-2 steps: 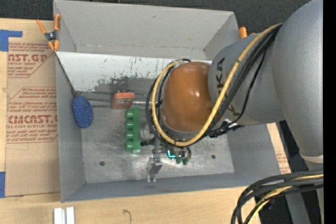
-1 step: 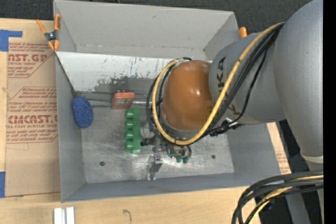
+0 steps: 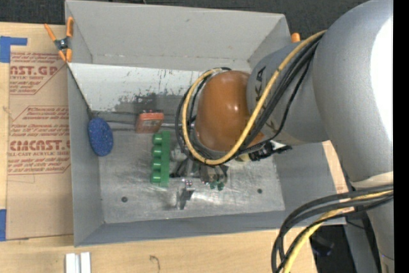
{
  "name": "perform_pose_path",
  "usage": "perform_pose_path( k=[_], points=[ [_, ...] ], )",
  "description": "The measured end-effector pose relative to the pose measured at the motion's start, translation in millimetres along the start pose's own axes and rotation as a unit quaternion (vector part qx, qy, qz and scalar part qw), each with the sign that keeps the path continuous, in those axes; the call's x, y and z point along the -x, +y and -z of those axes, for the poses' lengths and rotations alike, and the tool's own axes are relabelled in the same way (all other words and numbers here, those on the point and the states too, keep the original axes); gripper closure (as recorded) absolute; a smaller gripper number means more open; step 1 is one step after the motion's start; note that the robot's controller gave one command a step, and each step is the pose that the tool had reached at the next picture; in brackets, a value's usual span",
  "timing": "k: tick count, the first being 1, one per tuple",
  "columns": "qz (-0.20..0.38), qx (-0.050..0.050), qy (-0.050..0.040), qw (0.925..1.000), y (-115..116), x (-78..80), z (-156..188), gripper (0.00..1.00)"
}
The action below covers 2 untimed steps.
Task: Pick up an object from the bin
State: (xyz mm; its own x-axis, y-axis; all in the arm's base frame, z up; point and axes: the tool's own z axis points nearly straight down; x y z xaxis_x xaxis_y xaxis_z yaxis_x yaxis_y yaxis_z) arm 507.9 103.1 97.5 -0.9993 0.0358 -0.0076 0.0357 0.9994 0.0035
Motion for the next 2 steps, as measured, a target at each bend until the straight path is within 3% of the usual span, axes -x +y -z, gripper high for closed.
perform_pose_path(
  k=[1,2],
  points=[
    [0.031,-0.003,-0.0002,0.9995,-4,11.8,-27,0.0],
    [0.024,0.0,0.0003,0.9997,48,31.8,-24,1.0]
  ],
)
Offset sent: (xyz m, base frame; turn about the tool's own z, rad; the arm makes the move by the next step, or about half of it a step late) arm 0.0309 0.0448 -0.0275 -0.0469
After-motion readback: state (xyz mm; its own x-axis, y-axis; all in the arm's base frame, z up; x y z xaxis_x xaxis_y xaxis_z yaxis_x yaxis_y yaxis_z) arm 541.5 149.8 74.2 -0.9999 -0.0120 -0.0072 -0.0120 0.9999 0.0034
